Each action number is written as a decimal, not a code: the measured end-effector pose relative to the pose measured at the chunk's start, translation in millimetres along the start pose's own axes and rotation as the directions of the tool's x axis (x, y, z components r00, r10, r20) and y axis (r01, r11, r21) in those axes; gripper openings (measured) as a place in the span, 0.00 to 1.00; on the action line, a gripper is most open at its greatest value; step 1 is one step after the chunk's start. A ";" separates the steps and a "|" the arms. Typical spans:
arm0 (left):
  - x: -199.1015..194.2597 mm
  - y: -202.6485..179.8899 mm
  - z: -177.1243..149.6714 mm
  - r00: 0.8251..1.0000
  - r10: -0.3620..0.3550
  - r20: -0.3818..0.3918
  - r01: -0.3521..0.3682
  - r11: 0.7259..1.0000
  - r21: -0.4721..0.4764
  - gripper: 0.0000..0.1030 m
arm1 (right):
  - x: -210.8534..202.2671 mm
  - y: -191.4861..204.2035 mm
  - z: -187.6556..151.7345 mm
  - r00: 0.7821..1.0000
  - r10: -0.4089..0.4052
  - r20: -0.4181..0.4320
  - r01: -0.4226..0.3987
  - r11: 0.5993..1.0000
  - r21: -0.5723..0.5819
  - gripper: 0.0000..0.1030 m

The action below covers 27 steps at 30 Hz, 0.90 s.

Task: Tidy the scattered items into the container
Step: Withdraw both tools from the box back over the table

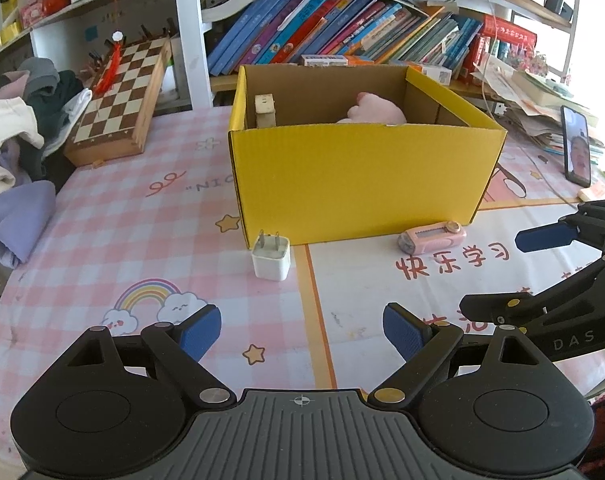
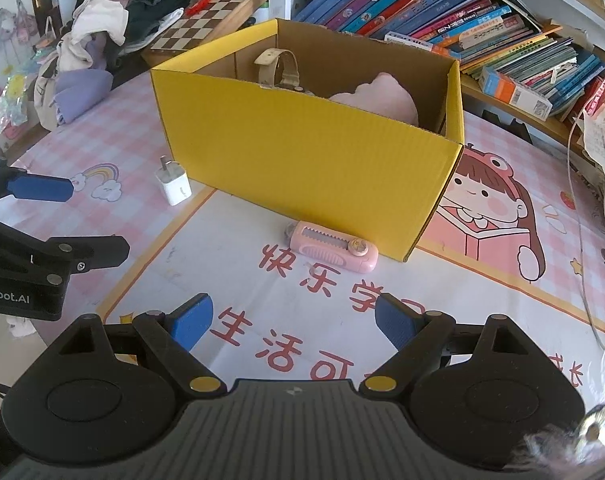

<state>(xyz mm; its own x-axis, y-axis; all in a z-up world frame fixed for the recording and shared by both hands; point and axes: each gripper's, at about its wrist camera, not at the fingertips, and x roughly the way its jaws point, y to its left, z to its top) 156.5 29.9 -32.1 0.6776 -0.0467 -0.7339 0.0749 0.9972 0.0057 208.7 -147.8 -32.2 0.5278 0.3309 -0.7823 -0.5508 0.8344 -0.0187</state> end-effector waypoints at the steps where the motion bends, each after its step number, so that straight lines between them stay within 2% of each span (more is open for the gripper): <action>1: 0.6 0.2 0.1 1.000 0.000 -0.001 0.000 1.000 0.000 0.88 | 0.8 -0.2 0.3 1.000 0.001 -0.002 -0.001 1.000 0.000 0.86; 27: 10.3 -4.9 3.2 1.000 0.013 -0.021 -0.013 1.000 -0.003 0.88 | 14.8 -11.5 6.5 1.000 0.019 -0.010 -0.019 1.000 -0.010 0.86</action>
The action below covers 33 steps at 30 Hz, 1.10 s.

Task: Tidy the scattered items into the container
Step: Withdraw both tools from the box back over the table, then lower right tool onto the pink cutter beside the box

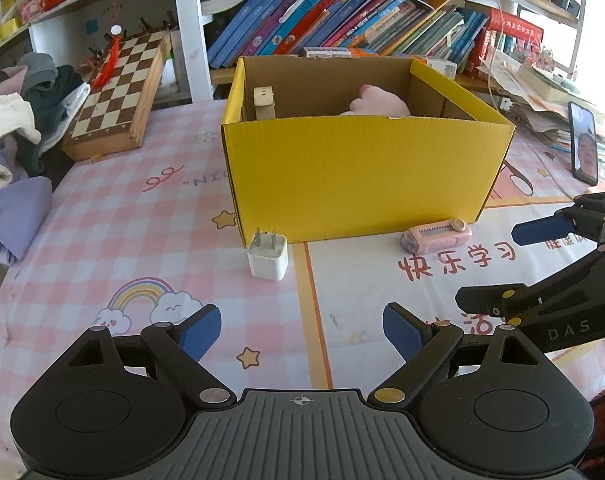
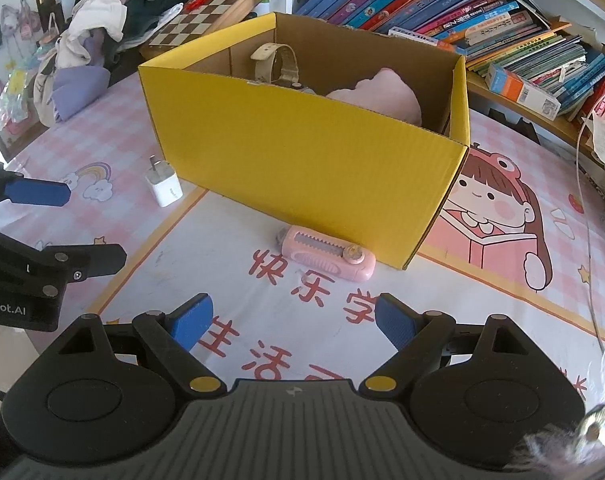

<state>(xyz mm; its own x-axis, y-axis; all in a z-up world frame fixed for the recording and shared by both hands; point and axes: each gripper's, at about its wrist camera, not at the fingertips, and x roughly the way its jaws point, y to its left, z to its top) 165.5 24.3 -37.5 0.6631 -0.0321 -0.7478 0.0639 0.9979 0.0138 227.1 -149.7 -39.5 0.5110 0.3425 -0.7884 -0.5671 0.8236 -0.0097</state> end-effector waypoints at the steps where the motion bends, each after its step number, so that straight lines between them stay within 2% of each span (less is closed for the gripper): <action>1: 0.6 -0.3 0.3 1.000 0.001 -0.001 -0.001 1.000 0.000 0.88 | 0.6 -1.1 0.5 1.000 0.001 0.000 -0.001 1.000 0.000 0.86; 19: 15.7 0.4 9.0 0.999 0.053 -0.006 -0.053 0.998 -0.020 0.87 | 15.9 -13.3 9.1 1.000 0.022 0.012 -0.022 1.000 -0.005 0.83; 33: 47.3 10.6 27.8 0.997 0.066 -0.040 -0.068 0.996 -0.055 0.87 | 33.7 -26.4 12.3 0.999 0.038 -0.007 -0.038 0.999 0.039 0.83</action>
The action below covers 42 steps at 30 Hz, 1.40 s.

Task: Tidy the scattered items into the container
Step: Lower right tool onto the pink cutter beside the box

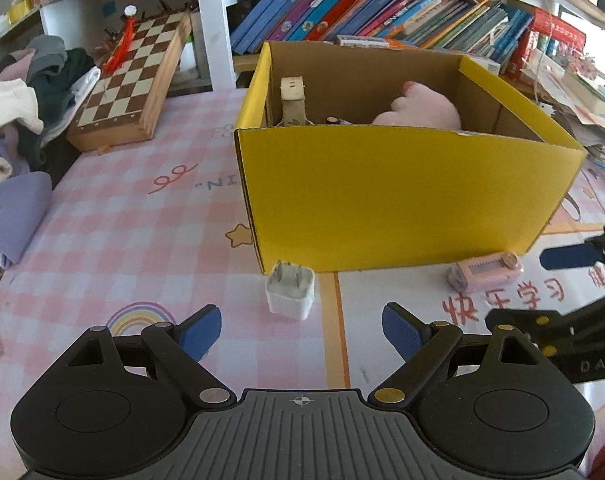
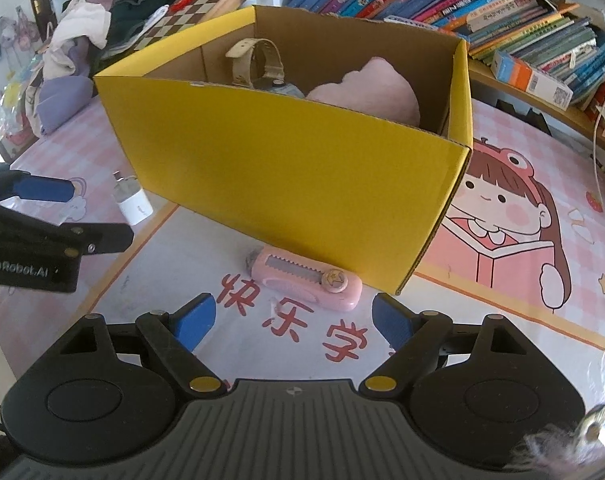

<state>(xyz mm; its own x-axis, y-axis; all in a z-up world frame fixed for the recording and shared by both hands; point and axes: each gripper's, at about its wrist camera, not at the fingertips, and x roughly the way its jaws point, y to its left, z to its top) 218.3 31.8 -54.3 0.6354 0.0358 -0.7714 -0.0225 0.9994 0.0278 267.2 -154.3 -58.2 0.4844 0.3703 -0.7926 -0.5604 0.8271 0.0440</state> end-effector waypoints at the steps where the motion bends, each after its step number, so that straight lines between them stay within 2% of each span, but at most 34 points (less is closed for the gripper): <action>1: 2.3 0.3 1.2 1.000 0.001 -0.001 -0.001 1.000 0.001 0.86 | 1.2 -0.8 0.1 1.000 0.000 -0.002 0.000 1.000 0.006 0.83; 6: 11.5 4.1 4.9 1.000 0.005 -0.005 -0.005 1.000 -0.002 0.86 | 6.4 -2.2 1.0 1.000 0.000 -0.008 0.000 0.999 0.033 0.83; 10: 17.7 6.3 7.5 1.000 0.000 -0.010 0.000 1.000 -0.005 0.80 | 10.6 -0.3 0.9 1.000 -0.014 -0.008 0.014 0.999 0.045 0.82; 14: 23.0 6.2 9.8 1.000 -0.007 -0.015 0.007 1.000 0.005 0.78 | 13.9 1.3 0.7 1.000 -0.028 -0.006 0.028 0.998 0.063 0.79; 24: 32.1 5.7 14.1 0.999 -0.018 -0.030 0.019 0.999 0.028 0.75 | 22.3 1.1 2.6 0.998 -0.065 -0.007 0.065 0.991 0.115 0.79; 26: 34.1 6.0 14.8 0.999 -0.023 -0.036 0.024 0.999 0.033 0.70 | 23.8 1.2 3.3 0.997 -0.070 -0.008 0.071 0.990 0.123 0.79; 30: 37.0 6.6 14.7 0.999 -0.027 -0.045 0.029 0.999 0.040 0.66 | 27.2 2.1 4.5 0.997 -0.083 -0.013 0.083 0.987 0.135 0.79; 35: 39.1 9.4 14.6 0.998 -0.029 -0.052 0.031 0.998 0.047 0.57 | 29.8 5.4 6.0 0.994 -0.108 -0.009 0.108 0.984 0.140 0.79; 42: 41.5 11.0 14.9 0.998 -0.043 -0.055 0.046 0.997 0.056 0.52 | 33.4 11.3 7.1 0.989 -0.145 -0.004 0.144 0.979 0.147 0.80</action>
<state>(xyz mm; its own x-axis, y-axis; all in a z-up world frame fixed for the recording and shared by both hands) 255.9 44.3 -76.5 0.5923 -0.0071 -0.8057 0.0499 0.9984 0.0279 281.8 -129.6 -79.8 0.5574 0.2448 -0.7934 -0.3798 0.9249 0.0185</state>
